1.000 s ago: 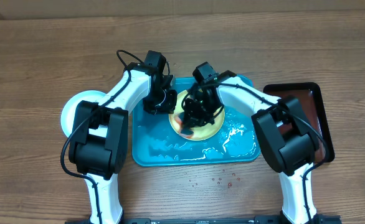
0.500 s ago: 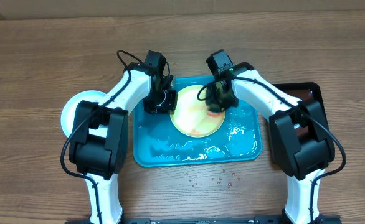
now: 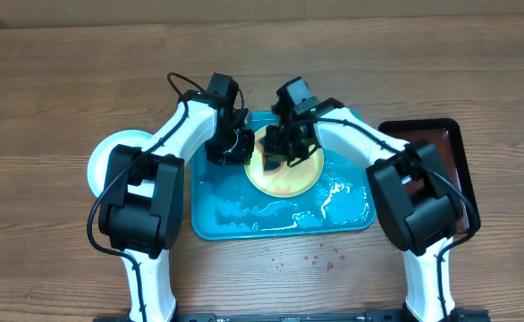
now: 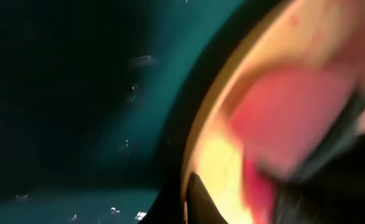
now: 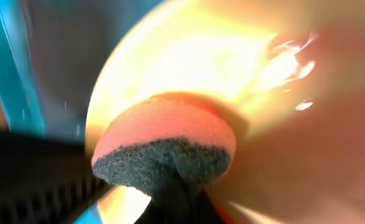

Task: Clean dirty plates on tray and stack at the side

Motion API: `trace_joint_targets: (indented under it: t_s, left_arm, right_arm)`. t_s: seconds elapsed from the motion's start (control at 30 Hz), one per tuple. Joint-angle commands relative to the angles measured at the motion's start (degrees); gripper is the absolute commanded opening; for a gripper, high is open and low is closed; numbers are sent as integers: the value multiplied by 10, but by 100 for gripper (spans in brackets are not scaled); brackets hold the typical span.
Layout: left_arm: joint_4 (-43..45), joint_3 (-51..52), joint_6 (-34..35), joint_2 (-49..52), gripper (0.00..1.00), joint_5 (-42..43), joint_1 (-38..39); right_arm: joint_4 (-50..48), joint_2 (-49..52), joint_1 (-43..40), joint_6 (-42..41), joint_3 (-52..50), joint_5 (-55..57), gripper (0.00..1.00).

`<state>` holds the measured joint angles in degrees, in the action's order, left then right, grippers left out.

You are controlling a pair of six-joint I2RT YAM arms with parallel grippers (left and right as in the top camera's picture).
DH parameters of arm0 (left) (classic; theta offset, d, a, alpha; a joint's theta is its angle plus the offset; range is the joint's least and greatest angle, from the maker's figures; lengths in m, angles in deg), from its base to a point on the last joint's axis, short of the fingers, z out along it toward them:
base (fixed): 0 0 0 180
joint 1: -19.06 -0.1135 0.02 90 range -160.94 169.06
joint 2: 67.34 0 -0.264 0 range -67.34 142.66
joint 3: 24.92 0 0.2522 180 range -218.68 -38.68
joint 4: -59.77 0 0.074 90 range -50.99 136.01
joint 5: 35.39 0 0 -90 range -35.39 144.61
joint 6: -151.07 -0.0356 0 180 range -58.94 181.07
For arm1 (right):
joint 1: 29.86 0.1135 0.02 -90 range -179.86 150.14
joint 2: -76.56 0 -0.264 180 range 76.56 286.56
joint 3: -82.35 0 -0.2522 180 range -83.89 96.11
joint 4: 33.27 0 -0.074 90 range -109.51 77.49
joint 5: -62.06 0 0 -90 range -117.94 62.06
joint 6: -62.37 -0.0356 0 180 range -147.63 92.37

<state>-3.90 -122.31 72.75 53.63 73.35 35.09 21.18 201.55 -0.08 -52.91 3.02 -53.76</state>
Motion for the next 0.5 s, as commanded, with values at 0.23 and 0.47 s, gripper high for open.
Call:
trace_joint_targets:
  t_s: [0.23,0.47]
  left_arm:
    - [-14,17,-3,14,4,-83,3]
    - [-23,13,-6,-30,4,-142,4]
  right_arm:
    - [157,-86,-83,10,-17,138,4]
    - [192,-248,-172,15,-17,213,4]
